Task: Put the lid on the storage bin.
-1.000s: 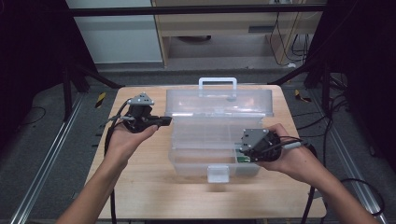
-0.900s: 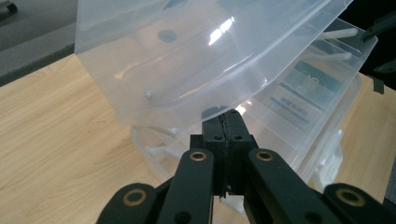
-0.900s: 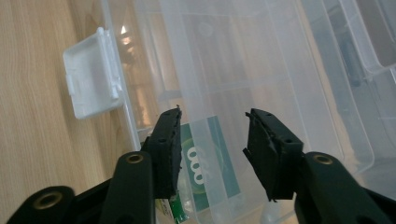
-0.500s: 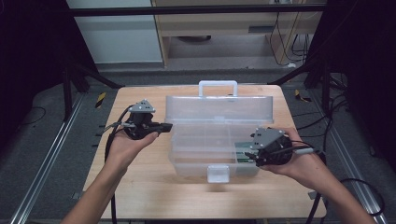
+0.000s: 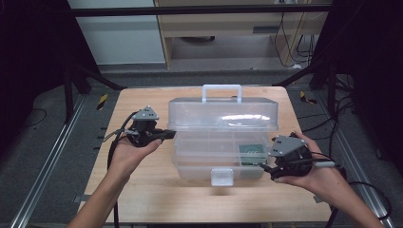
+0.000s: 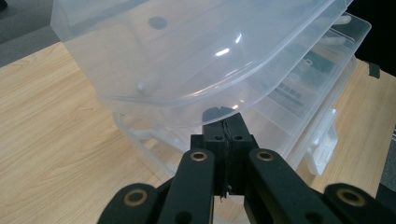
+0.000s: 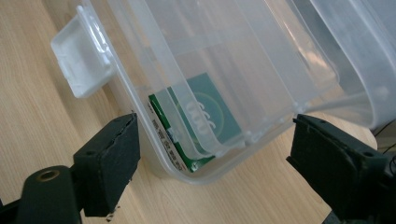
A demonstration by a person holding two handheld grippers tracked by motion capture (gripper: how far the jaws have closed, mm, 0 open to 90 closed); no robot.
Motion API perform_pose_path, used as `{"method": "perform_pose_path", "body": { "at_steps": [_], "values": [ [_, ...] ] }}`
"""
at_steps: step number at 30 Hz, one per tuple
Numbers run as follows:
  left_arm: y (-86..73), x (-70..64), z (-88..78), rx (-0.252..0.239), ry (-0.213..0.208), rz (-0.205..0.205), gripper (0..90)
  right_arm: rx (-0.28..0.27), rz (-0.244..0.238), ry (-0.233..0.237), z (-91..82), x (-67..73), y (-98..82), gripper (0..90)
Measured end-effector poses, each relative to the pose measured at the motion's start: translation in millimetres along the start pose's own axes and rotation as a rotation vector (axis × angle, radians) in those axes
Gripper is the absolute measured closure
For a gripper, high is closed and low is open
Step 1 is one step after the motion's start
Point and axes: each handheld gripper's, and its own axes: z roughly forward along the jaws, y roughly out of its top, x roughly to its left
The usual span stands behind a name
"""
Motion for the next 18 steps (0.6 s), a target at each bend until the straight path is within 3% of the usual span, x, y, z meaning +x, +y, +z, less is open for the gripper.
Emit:
{"method": "perform_pose_path", "body": {
  "at_steps": [18],
  "values": [
    [-15.4, -6.6, 3.5, -0.008, 0.001, 0.004, 90.0, -0.007, 0.104, -0.076, -9.7, -8.5, -33.3, 14.8]
  ]
}}
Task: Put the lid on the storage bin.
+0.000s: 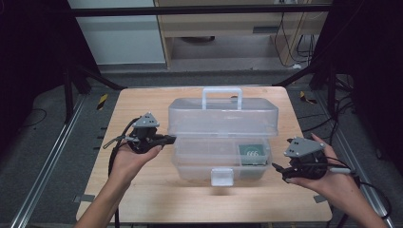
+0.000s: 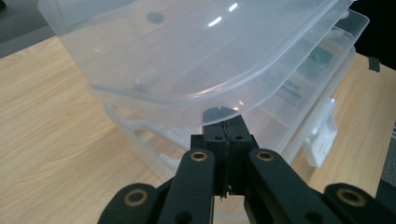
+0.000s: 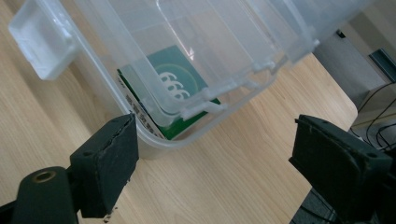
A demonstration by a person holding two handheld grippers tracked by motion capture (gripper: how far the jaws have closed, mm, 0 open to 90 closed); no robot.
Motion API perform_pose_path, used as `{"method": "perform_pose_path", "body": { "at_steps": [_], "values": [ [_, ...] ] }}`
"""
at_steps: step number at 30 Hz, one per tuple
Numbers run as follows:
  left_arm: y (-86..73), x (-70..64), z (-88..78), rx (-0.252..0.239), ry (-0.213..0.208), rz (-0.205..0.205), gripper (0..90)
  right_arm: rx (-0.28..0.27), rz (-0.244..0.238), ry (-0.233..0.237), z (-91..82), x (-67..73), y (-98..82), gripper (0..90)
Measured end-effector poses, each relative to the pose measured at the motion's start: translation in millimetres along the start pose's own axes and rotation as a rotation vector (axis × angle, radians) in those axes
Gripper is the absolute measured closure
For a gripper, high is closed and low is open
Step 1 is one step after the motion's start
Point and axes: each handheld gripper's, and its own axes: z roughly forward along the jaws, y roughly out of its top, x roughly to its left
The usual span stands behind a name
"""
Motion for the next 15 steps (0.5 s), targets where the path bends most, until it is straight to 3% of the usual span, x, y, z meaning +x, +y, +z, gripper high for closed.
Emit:
{"method": "perform_pose_path", "body": {
  "at_steps": [8, 15],
  "values": [
    [-10.2, -3.2, 0.4, -0.010, 0.003, -0.007, 90.0, 0.020, 0.016, -0.037, 4.0, -3.8, -12.6, 15.4],
    [-20.7, -2.2, 0.5, -0.007, 0.012, -0.016, 90.0, 0.035, 0.037, -0.038, 8.9, -3.9, -22.0, 15.5]
  ]
}}
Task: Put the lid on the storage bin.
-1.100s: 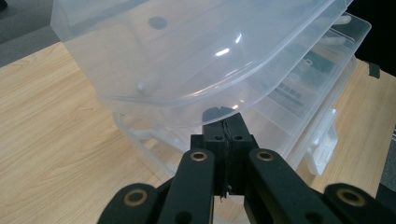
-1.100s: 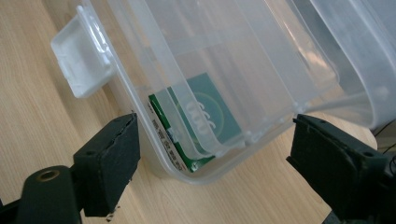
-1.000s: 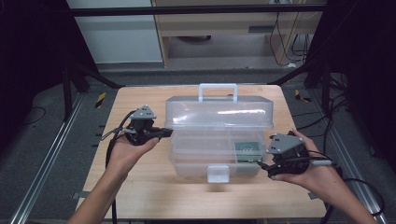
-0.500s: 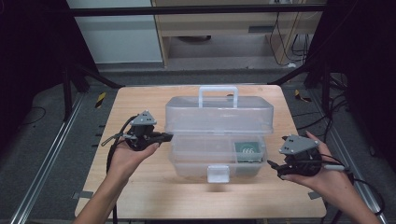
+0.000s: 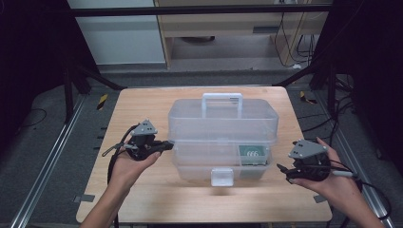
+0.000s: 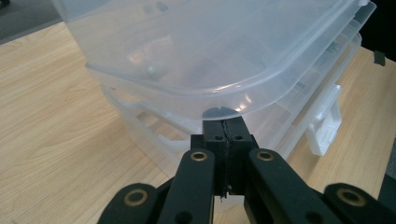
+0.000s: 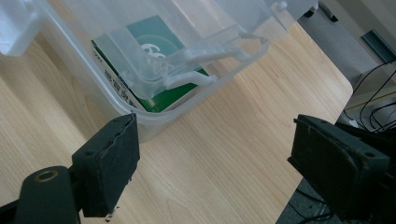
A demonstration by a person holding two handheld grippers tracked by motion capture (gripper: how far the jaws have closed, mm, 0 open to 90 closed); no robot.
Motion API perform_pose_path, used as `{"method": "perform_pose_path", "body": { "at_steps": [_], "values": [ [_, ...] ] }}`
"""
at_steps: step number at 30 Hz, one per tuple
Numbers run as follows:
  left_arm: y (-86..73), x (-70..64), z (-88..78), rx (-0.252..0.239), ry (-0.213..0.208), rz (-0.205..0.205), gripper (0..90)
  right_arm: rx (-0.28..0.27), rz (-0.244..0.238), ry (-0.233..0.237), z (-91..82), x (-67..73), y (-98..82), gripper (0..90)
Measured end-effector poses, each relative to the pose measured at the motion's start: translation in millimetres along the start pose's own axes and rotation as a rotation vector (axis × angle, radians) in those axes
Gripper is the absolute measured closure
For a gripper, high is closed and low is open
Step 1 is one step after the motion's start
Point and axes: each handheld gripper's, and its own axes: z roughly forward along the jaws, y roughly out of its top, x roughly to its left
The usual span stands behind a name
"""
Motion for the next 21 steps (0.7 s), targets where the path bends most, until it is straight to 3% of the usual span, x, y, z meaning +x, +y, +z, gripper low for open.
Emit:
{"method": "perform_pose_path", "body": {
  "at_steps": [21],
  "values": [
    [-20.2, -1.6, 6.8, 0.018, -0.004, 0.000, 90.0, 0.022, 0.048, -0.012, 8.6, -4.7, -19.1, 15.5]
  ]
}}
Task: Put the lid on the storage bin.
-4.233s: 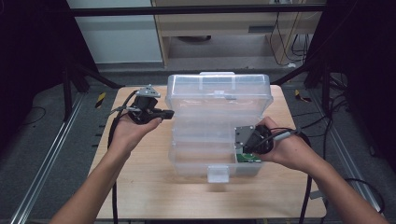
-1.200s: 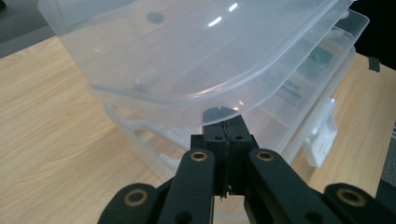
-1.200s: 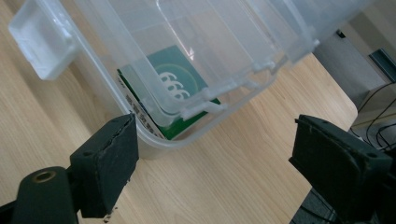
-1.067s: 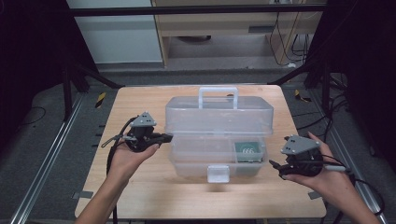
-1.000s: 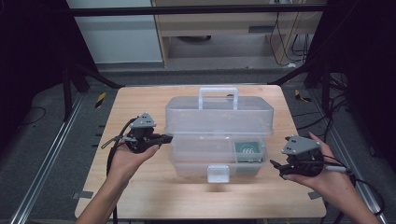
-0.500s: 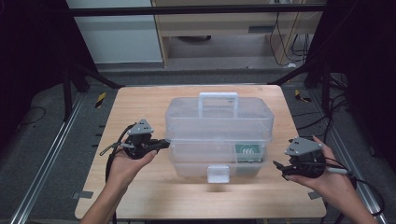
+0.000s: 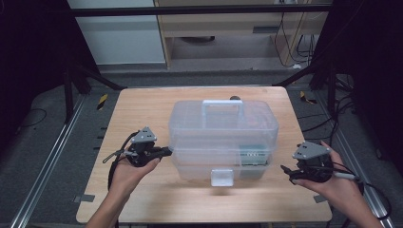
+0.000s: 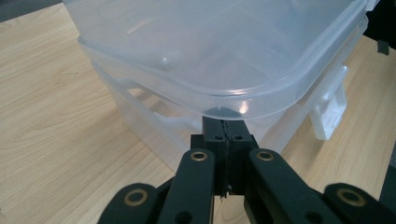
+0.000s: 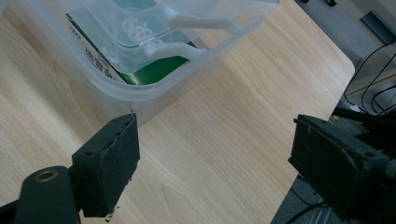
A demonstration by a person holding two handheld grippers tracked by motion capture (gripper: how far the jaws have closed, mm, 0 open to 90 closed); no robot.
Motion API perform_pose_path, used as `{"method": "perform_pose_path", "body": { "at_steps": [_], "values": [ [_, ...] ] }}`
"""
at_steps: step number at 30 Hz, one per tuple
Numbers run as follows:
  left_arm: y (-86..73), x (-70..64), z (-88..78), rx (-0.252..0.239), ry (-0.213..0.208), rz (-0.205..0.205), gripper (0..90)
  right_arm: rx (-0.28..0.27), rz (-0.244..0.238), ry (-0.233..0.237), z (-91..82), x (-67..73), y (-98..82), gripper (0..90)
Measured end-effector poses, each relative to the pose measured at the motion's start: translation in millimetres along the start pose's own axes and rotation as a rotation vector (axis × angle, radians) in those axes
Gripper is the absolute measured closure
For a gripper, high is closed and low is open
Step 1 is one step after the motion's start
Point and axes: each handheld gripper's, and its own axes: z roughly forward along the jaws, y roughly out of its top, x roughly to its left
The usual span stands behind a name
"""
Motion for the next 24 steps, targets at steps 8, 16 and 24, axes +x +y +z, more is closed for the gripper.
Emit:
{"method": "perform_pose_path", "body": {
  "at_steps": [8, 16, 24],
  "values": [
    [-5.6, -2.0, 3.1, 0.011, 0.002, 0.003, 90.0, 0.003, 0.020, -0.001, 6.2, 1.2, -5.2, 15.6],
    [-10.3, -2.5, 5.4, 0.024, 0.002, 0.007, 90.0, 0.004, 0.034, 0.000, 12.2, 1.4, -8.8, 15.6],
    [-14.1, -2.0, 7.5, 0.029, 0.003, 0.010, 90.0, 0.008, 0.056, -0.002, 16.1, 0.7, -13.8, 15.6]
  ]
}}
